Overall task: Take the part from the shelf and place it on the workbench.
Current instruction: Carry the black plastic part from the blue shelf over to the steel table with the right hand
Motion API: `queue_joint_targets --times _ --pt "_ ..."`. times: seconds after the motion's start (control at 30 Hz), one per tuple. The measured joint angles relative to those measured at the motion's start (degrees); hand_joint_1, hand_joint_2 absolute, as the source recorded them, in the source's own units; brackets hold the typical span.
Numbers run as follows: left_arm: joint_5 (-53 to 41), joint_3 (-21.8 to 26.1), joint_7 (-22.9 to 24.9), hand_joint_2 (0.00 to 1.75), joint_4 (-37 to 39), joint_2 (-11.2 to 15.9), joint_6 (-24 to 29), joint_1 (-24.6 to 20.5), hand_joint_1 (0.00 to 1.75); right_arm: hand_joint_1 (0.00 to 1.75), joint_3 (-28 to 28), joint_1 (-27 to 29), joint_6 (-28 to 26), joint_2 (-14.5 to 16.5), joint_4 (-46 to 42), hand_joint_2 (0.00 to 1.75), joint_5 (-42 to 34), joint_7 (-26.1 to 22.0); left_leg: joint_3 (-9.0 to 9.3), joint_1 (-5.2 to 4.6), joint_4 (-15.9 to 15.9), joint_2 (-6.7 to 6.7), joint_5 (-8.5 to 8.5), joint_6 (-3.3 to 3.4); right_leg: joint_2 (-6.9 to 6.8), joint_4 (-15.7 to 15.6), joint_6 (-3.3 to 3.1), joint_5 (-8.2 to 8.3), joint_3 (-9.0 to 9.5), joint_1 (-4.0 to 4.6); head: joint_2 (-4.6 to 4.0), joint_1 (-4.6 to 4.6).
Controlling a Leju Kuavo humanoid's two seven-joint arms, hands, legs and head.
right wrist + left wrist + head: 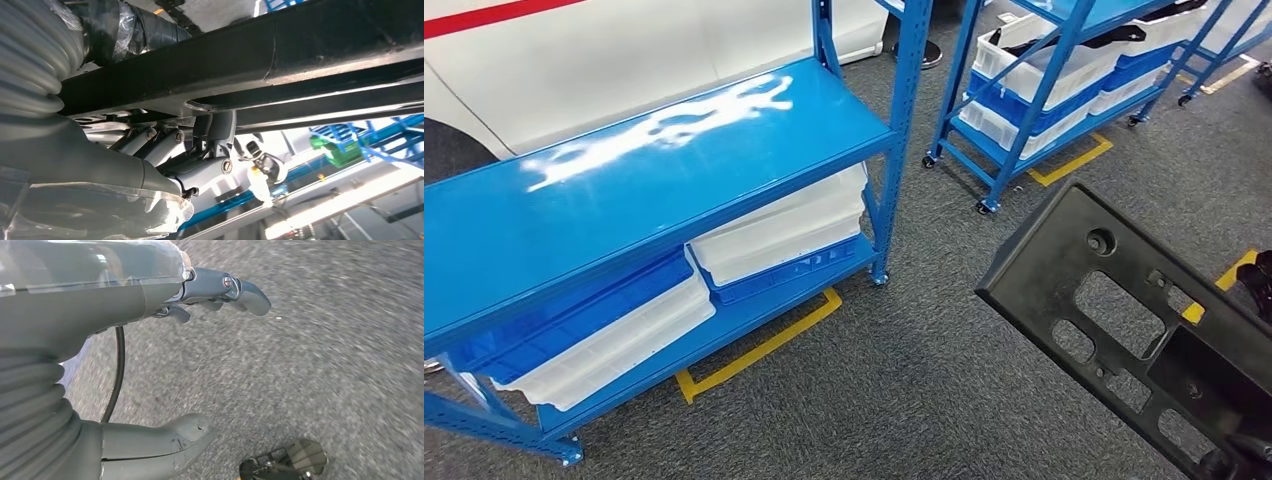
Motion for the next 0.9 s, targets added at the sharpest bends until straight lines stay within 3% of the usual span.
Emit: queue_joint_targets --times 0.07,0.13,0.17,0.23,0.3,0.33,0.37,0.4,0.43,0.5,0.57,0.6,0.67,0.73,0.8,0.87,0.9 --pt "-0.01 0.01 -0.01 1.75 -0.01 -0.01 0.02 -0.14 0.0 1.75 0.01 0.13 0.0 0.0 0.01 1.75 -0.16 -0.14 0.25 -0.26 0.25 0.99 -0.35 -0.63 -1.27 -3.67 -0.64 0.6 1.83 0.4 0.0 -0.03" --pt "-0.02 0.02 -0.04 1.75 -0.01 -0.01 0.04 -0.38 0.0 1.75 0.02 0.41 -0.01 0.0 0.01 1.75 -0.24 -0.12 0.58 -0.32 0.2 1.88 -0.48 -1.23 -0.15 -3.8 -1.43 0.65 1.56 0.61 0.0 -0.04" --pt "-0.04 0.02 -0.06 1.75 0.0 -0.02 0.04 -0.5 0.0 1.75 0.02 0.58 -0.02 0.02 0.0 1.75 -0.26 -0.11 0.67 -0.22 0.43 1.41 -0.81 -1.55 0.42 -3.96 -1.82 0.8 1.51 0.53 0.0 -0.04" --pt "-0.14 0.02 -0.16 1.75 0.0 -0.05 0.04 -0.56 0.0 1.75 0.02 0.72 -0.02 0.05 -0.01 1.75 -0.29 -0.1 -0.37 0.01 3.28 -1.51 -3.09 -2.04 1.52 -4.34 -2.65 1.22 1.47 0.28 0.0 -0.05" --pt "-0.24 0.03 -0.22 1.75 0.0 -0.05 0.04 -0.33 0.0 1.75 0.03 0.71 -0.02 0.09 0.0 1.75 -0.31 -0.1 -3.71 0.07 10.64 -4.48 -7.16 -2.11 2.72 -4.34 -3.12 1.43 1.2 0.4 0.0 -0.05" --pt "-0.26 0.03 -0.21 1.75 0.0 -0.04 0.04 -0.17 0.0 1.75 0.04 0.71 -0.02 0.11 0.01 1.75 -0.32 -0.1 -5.57 0.06 14.52 -5.02 -8.71 -2.07 3.49 -4.26 -3.24 1.48 1.03 0.53 0.0 -0.05" --pt "-0.26 0.04 -0.21 1.75 0.0 -0.03 0.04 -0.03 0.0 1.75 0.04 0.74 -0.02 0.14 0.01 1.75 -0.34 -0.11 -6.75 0.05 16.79 -5.19 -9.06 -1.98 4.32 -4.16 -3.29 1.51 0.91 0.63 0.0 -0.05" --pt "-0.29 0.04 -0.21 1.75 0.0 -0.03 0.04 0.06 0.0 1.75 0.04 0.74 -0.02 0.16 0.02 1.75 -0.38 -0.12 -6.91 0.05 16.81 -5.29 -8.15 -1.82 5.21 -4.05 -3.31 1.52 0.86 0.71 0.0 -0.05" --pt "-0.32 0.04 -0.22 1.75 0.0 -0.03 0.04 0.09 0.0 1.75 0.04 0.75 -0.02 0.19 0.02 1.75 -0.45 -0.15 -6.0 0.04 14.52 -5.57 -6.2 -1.58 6.08 -3.96 -3.3 1.53 0.89 0.78 0.0 -0.05" --pt "-0.39 0.04 -0.25 1.75 0.0 0.04 0.04 0.08 0.0 1.75 0.04 0.72 -0.02 0.22 0.04 1.75 -0.63 -0.26 -2.71 0.02 6.64 -8.09 -1.9 -0.73 7.73 -3.73 -3.17 1.55 0.93 0.94 0.0 -0.03" --pt "-0.42 0.05 -0.3 1.75 0.0 0.12 0.04 0.09 0.0 1.75 0.04 0.69 -0.01 0.23 0.1 1.75 -0.74 -0.37 -0.79 -0.03 1.67 -10.43 -0.41 -0.18 9.24 -3.52 -2.66 1.73 0.53 0.88 0.0 -0.03" --pt "-0.42 0.06 -0.31 1.75 0.0 0.15 0.04 0.07 0.0 1.75 0.04 0.72 -0.01 0.24 0.13 1.75 -0.75 -0.4 -0.64 -0.1 1.15 -10.54 -0.59 -0.09 10.0 -3.5 -2.24 1.9 0.25 0.75 0.0 -0.04" --pt "-0.43 0.06 -0.34 1.75 -0.01 0.05 0.03 -0.07 0.0 1.75 0.04 0.88 -0.02 0.28 0.17 1.75 -0.75 -0.44 -0.35 -0.11 0.51 -9.05 -0.25 0.1 10.99 -3.51 -1.45 2.2 -0.22 0.52 0.0 -0.05" --pt "-0.43 0.06 -0.38 1.75 -0.02 -0.09 0.02 -0.15 0.0 1.75 0.06 0.92 -0.03 0.32 0.21 1.75 -0.77 -0.45 -0.01 0.16 -0.33 -7.28 0.34 0.65 8.39 -1.2 -0.97 0.6 -1.49 0.69 0.0 0.08" --pt "-0.47 0.06 -0.4 1.75 -0.02 -0.14 0.02 -0.03 0.0 1.75 0.08 0.79 -0.02 0.33 0.29 1.75 -0.78 -0.46 -0.02 0.18 -0.67 -5.43 0.51 1.01 4.48 5.19 -0.54 -3.15 -4.59 0.64 0.0 0.2" --pt "-0.64 0.07 -0.41 1.75 -0.02 -0.14 -0.01 0.13 0.0 1.75 0.09 0.73 -0.02 0.34 0.5 1.75 -0.69 -0.43 -0.15 0.09 -0.61 -3.5 0.33 0.99 3.16 11.26 0.05 -5.51 -7.39 0.25 0.0 0.18" --pt "-0.76 0.08 -0.41 1.75 -0.02 -0.14 -0.03 0.15 0.0 1.75 0.09 0.76 -0.01 0.35 0.63 1.75 -0.61 -0.41 -0.15 0.08 -0.57 -2.59 0.2 0.91 2.91 11.86 0.29 -5.25 -7.51 0.03 0.0 0.18"
